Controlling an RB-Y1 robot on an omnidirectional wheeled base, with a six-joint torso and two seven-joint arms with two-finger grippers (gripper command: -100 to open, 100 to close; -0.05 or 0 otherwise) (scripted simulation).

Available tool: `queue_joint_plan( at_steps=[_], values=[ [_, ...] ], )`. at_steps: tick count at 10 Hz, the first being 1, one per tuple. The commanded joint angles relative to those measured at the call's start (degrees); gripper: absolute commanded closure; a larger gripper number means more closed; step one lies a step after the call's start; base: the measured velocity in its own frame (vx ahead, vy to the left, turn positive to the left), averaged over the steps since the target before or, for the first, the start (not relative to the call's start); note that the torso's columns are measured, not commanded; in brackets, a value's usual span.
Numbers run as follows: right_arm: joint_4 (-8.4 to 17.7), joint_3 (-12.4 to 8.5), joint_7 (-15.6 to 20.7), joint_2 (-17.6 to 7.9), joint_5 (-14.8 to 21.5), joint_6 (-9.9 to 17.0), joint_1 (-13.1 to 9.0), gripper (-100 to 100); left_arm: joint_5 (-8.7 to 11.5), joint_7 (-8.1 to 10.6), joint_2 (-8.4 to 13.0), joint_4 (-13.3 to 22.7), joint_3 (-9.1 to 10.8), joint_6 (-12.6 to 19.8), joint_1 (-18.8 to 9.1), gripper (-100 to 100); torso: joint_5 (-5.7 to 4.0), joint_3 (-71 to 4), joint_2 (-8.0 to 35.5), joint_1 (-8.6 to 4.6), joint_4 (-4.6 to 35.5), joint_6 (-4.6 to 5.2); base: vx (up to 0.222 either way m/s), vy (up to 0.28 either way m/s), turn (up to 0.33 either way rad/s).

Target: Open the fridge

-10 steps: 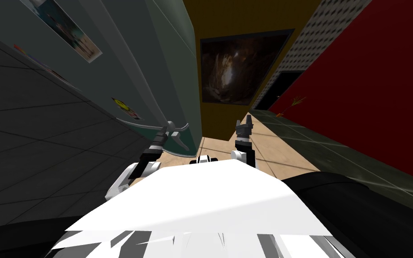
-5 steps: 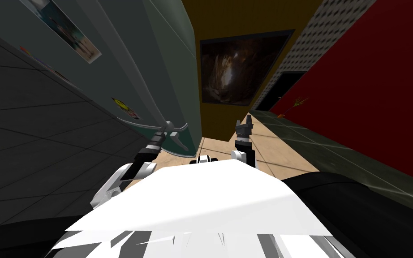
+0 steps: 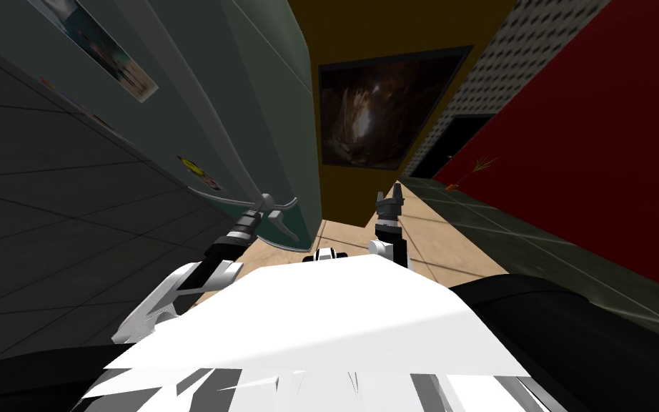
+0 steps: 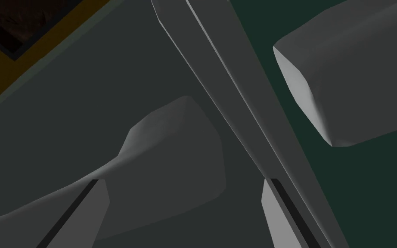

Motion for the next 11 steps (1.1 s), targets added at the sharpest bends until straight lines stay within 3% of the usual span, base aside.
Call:
queue_joint_plan(
  at_steps=[1, 4, 7, 8, 9, 10, 11],
  values=[
    [0.00, 0.00, 0.00, 0.00, 0.00, 0.00, 0.00, 0, 0.32, 0.31, 1.60, -2.10, 0.60, 3.25, 0.93, -100, 0.00, 0.01, 0.01, 0.02, 0.02, -0.03, 0.013, -0.044, 0.021],
    [0.00, 0.00, 0.00, 0.00, 0.00, 0.00, 0.00, 0, 0.64, 0.65, 3.21, -4.48, 1.42, 6.30, 1.92, -100, -0.03, 0.03, 0.07, 0.01, 0.07, -0.05, 0.011, -0.040, 0.018],
    [0.00, -0.01, 0.00, 0.00, 0.00, 0.00, 0.02, 0, 0.69, 0.72, 3.03, -4.72, 1.56, 6.40, 1.91, -100, 0.08, 0.04, 0.01, 0.34, 0.09, -0.29, 0.080, -0.012, -0.001],
    [0.00, -0.01, 0.00, -0.01, 0.00, 0.00, 0.01, 0, 0.70, 0.76, 3.05, -4.81, 1.59, 6.56, 1.91, 100, 0.09, 0.15, 0.29, 0.36, 0.13, -0.30, 0.013, -0.003, 0.003],
    [0.00, 0.00, 0.00, 0.00, 0.00, 0.00, 0.00, 0, 1.36, 2.18, 5.93, -3.15, 0.22, 3.64, 0.53, 100, 0.09, 0.33, 0.54, 0.38, 0.23, -0.29, -0.068, 0.075, 0.175],
    [0.00, -0.01, 0.00, -0.01, 0.00, 0.00, 0.00, 0, 1.36, 2.18, 6.36, -3.15, 0.22, 3.39, 0.53, 100, 0.12, 0.43, 0.74, 0.66, 0.33, -0.36, -0.101, 0.108, 0.076],
    [0.01, -0.01, 0.00, -0.01, 0.00, 0.00, -0.02, 0, 2.03, 3.61, 8.79, -1.45, -1.09, 1.54, -0.87, 100, 0.13, 0.42, 0.71, 0.80, 0.42, -0.39, -0.117, 0.160, 0.140]
  ],
)
